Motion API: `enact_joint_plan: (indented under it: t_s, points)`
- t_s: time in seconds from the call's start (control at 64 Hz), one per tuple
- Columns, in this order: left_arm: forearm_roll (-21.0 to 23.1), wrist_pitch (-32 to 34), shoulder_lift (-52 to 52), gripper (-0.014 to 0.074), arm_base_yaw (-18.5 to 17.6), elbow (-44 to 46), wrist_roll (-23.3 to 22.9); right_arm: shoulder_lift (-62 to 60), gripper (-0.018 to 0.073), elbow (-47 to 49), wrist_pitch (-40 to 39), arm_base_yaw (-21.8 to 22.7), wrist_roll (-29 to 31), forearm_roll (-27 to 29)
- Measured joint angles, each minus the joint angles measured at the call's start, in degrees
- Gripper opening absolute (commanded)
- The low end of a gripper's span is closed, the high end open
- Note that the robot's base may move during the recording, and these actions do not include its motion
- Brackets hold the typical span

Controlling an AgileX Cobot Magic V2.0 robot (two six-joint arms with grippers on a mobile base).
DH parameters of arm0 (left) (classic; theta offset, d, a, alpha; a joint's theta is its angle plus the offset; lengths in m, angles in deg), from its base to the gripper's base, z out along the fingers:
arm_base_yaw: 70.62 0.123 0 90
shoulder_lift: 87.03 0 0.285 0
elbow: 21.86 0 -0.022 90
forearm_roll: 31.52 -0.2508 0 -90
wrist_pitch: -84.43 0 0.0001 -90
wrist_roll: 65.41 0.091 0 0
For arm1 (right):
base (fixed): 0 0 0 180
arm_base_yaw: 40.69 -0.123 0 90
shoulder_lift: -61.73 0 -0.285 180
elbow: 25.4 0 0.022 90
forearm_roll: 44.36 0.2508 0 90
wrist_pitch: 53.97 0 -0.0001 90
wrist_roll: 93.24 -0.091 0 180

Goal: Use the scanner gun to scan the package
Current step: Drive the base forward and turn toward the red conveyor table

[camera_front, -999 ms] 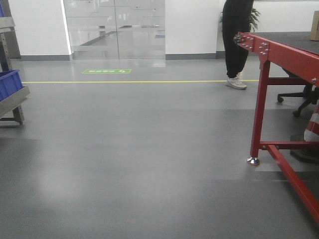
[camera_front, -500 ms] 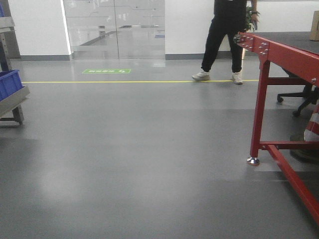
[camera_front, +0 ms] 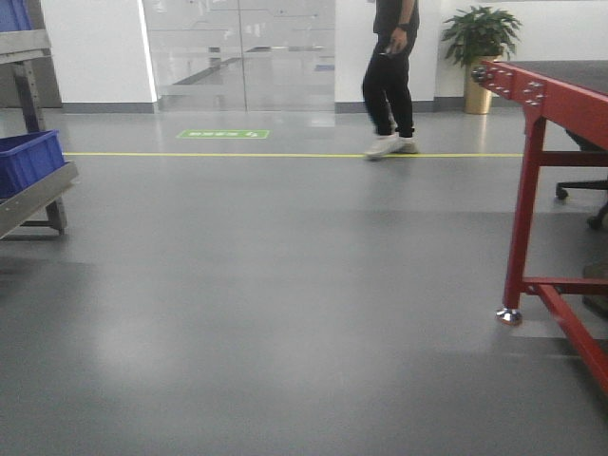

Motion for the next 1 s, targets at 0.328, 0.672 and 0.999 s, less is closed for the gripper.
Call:
enact_joint_plan:
  t_s: [0.328,0.672,0.999]
  points:
    - [0.0,0.0,0.0,-0.0111,0.0,0.0,0.1,0.0,-0.0154,0.0,0.0,0.0,0.0,0.0]
    - [0.0,0.3,0.0,-0.0111,0.0,0.0,0.1,0.0,-0.0154,0.0,0.0,0.0,0.0,0.0]
    - [0.0,0.3,0.0,-0.0111,0.0,0.0,0.1,0.0,-0.0154,0.0,0.0,0.0,0.0,0.0]
